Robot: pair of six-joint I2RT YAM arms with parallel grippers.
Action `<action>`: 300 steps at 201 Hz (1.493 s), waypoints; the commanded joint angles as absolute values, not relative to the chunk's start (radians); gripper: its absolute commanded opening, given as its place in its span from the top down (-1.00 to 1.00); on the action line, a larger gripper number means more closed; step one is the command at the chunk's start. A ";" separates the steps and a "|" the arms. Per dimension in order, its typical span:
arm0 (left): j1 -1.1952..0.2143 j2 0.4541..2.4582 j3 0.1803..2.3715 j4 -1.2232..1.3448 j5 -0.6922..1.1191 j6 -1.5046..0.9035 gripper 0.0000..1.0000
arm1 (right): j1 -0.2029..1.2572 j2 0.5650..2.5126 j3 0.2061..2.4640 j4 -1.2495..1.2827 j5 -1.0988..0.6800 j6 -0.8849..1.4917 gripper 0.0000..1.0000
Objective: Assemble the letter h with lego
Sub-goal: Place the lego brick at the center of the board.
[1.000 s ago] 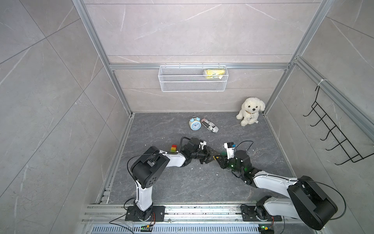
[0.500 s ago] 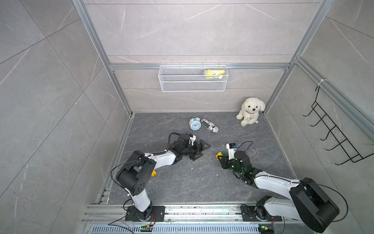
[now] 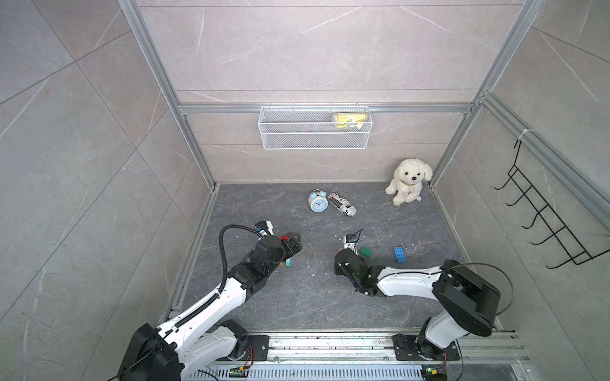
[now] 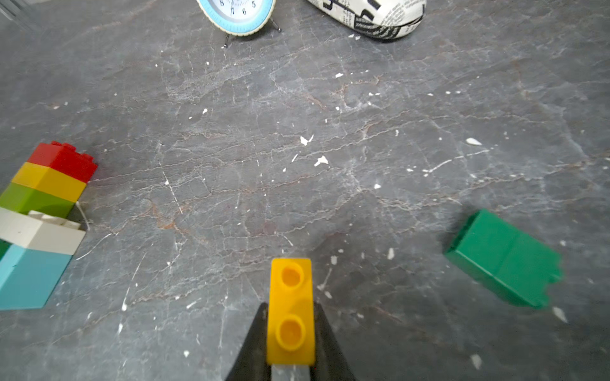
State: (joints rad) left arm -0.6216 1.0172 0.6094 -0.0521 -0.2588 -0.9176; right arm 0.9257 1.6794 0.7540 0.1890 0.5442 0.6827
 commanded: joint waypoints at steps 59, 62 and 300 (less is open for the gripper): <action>-0.613 1.011 0.601 -0.151 -0.388 -0.999 -0.99 | 1.058 2.009 1.185 -0.116 0.769 0.891 0.91; -0.613 1.009 0.599 -0.151 -0.390 -1.000 -0.99 | 1.060 2.021 1.201 -0.129 0.774 0.896 0.90; -0.606 0.916 0.555 -0.160 -0.445 -1.011 -0.99 | 1.054 1.684 1.056 -0.063 0.614 0.839 -0.66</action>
